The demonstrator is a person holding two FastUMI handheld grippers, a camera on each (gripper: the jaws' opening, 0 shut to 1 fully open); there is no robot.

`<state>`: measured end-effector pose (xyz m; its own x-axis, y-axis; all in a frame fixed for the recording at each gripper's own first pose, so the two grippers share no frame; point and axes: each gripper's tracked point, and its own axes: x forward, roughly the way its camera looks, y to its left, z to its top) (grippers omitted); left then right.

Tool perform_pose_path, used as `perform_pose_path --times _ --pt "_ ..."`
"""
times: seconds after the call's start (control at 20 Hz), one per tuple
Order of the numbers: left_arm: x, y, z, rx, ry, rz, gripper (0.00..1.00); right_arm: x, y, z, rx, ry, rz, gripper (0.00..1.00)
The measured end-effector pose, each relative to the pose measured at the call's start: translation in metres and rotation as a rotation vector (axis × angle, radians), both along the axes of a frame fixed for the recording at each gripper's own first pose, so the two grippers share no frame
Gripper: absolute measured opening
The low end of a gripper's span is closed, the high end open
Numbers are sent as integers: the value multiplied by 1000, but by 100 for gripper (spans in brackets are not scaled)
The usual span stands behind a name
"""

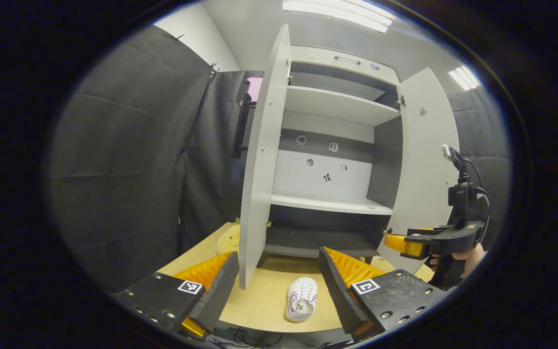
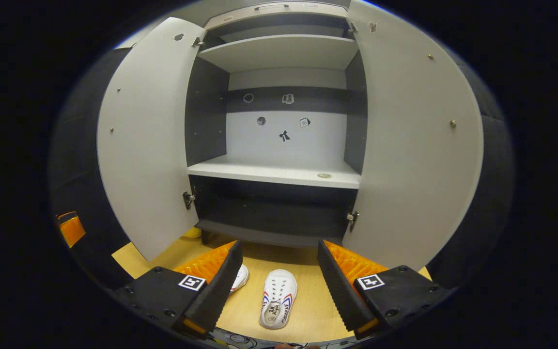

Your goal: Grab one shoe with the right hand and put it into the shoe cabinet, grab the other shoe with the left hand and put it into the shoe cabinet; then close the right door with the right hand and the left door with the left hand.

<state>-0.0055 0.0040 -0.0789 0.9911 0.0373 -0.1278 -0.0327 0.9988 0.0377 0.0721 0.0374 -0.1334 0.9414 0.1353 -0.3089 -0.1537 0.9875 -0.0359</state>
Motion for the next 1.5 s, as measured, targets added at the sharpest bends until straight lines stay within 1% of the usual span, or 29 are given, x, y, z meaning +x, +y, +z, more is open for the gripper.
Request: perform_pose_path --times 0.15,0.2,0.25,0.3,0.35,0.4,0.45,0.55,0.65,0.7,0.75,0.8,0.85,0.9,0.95,1.0,1.05,1.15,1.2,1.25,1.35,1.4,1.45,1.5 --pt "-2 3 -25 -52 52 17 95 16 18 -45 12 118 56 98" --pt "-3 4 -35 -69 76 24 93 21 23 -60 12 155 72 94" --pt "-4 4 -43 -82 98 31 93 23 25 -76 12 197 79 97" --pt "-6 4 -48 -91 111 36 95 26 26 -91 15 241 82 98" --pt "-8 4 -50 -99 116 38 93 30 28 -109 17 291 74 98" --pt "-11 4 -54 -110 119 33 93 32 29 -125 12 346 74 98" --pt "-13 2 -57 -122 128 26 95 34 29 -141 -1 388 76 97" --pt "-19 -1 -66 -134 151 31 95 39 27 -165 -37 440 89 97" --pt "-21 3 -69 -137 160 41 93 42 23 -185 -93 471 108 98" --pt "-21 4 -70 -137 162 48 93 44 23 -194 -114 485 116 93" --pt "-21 5 -70 -137 164 55 93 43 24 -203 -128 502 126 97" --pt "-23 5 -70 -137 164 59 95 43 24 -211 -144 516 134 97" --pt "-22 4 -69 -139 163 62 93 44 23 -220 -173 521 134 97" --pt "-23 5 -71 -142 160 63 93 44 20 -229 -199 528 136 98" --pt "-22 5 -71 -144 158 65 93 42 20 -239 -222 544 140 96" --pt "-23 4 -72 -145 157 68 93 39 20 -248 -241 566 143 99" --pt "-22 5 -71 -147 157 70 93 34 22 -257 -254 588 157 99" --pt "-23 6 -72 -148 158 74 93 35 23 -265 -303 571 177 99" --pt "-23 7 -73 -148 158 77 93 35 23 -269 -332 573 187 99" --pt "-23 8 -73 -148 158 81 93 33 24 -270 -364 575 195 96" --pt "-24 9 -73 -152 160 91 93 34 22 -272 -433 591 210 96" --pt "-26 11 -74 -153 161 97 93 39 15 -272 -481 598 174 96" --pt "-26 12 -73 -153 160 101 95 44 6 -270 -509 592 135 72" --pt "-27 13 -73 -153 159 105 97 46 6 -271 -481 596 103 56"
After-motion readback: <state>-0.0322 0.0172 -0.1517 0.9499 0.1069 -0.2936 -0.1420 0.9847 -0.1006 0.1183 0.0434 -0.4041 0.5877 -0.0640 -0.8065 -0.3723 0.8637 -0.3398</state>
